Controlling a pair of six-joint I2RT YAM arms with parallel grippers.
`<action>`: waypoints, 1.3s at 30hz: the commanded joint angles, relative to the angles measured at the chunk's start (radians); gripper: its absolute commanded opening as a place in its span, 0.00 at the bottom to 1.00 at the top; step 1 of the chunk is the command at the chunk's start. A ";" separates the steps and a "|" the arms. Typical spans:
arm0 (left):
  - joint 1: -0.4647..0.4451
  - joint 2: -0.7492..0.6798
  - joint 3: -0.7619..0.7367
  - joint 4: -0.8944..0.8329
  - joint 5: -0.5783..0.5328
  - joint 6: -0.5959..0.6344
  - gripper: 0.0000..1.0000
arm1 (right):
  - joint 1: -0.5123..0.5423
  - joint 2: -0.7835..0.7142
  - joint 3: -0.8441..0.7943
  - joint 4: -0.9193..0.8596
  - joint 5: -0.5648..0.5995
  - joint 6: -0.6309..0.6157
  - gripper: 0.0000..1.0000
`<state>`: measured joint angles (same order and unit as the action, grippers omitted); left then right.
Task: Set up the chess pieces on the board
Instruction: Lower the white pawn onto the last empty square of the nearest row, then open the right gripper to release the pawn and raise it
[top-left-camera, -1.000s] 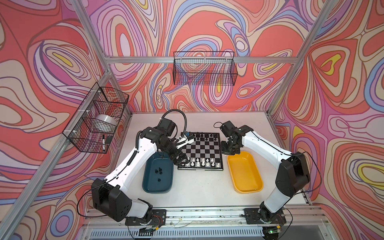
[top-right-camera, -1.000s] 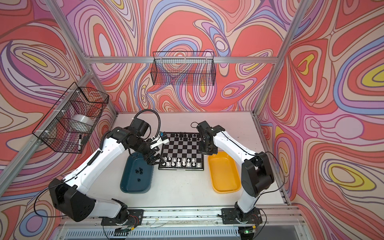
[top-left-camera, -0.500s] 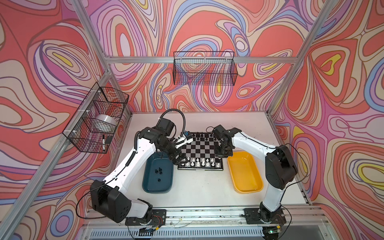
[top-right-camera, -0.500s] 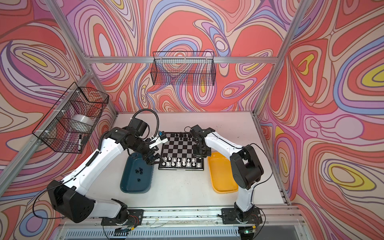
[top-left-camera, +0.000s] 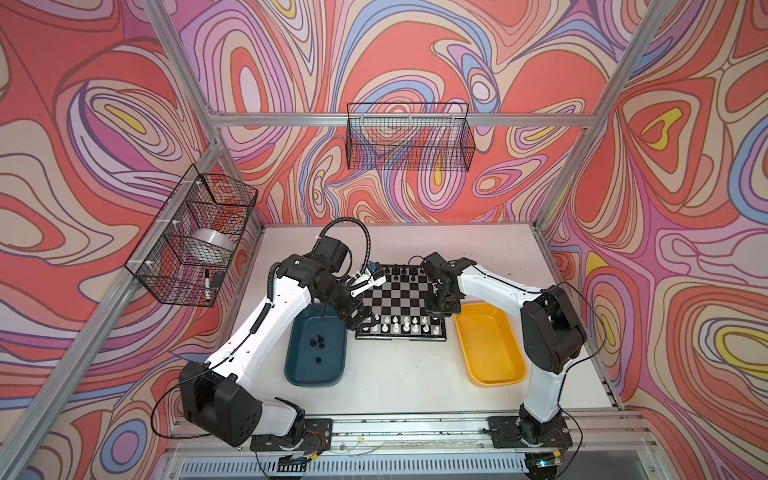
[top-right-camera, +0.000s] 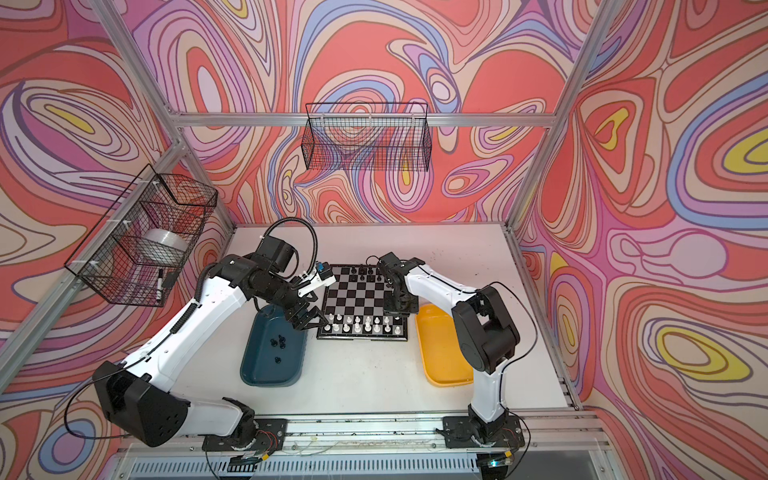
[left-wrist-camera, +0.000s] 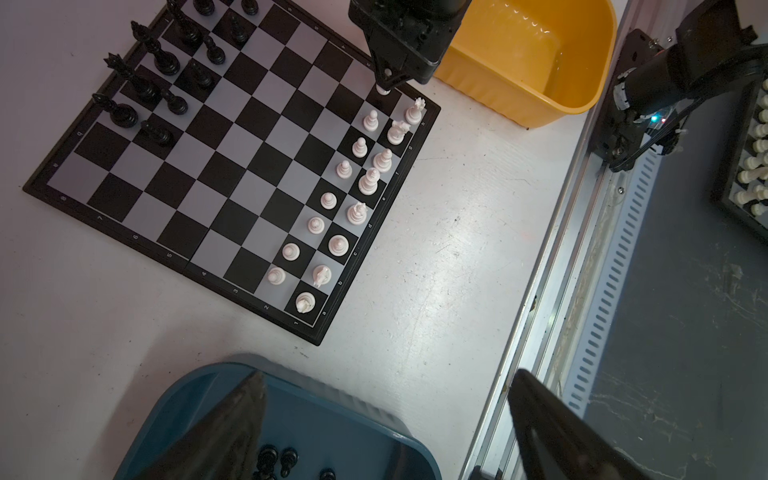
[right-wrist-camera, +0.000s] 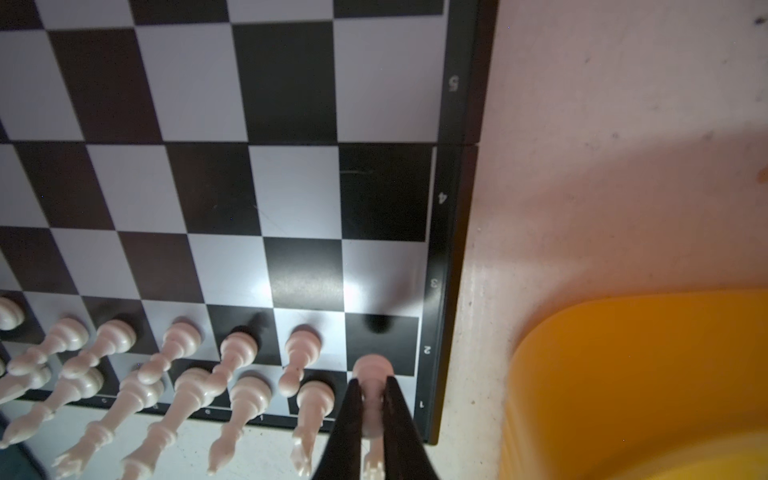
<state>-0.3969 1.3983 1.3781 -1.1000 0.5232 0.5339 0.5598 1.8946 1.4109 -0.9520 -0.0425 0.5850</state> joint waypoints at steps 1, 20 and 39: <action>0.010 -0.015 -0.008 -0.011 0.018 0.000 0.92 | 0.007 0.022 -0.017 0.014 0.004 0.001 0.10; 0.010 -0.016 -0.013 -0.009 0.018 0.001 0.92 | 0.016 0.046 -0.028 0.008 0.003 -0.005 0.10; 0.011 -0.022 -0.017 -0.008 0.015 0.001 0.92 | 0.021 0.053 0.003 -0.004 0.025 -0.007 0.19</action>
<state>-0.3927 1.3964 1.3678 -1.0988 0.5236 0.5301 0.5716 1.9335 1.3930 -0.9428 -0.0414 0.5838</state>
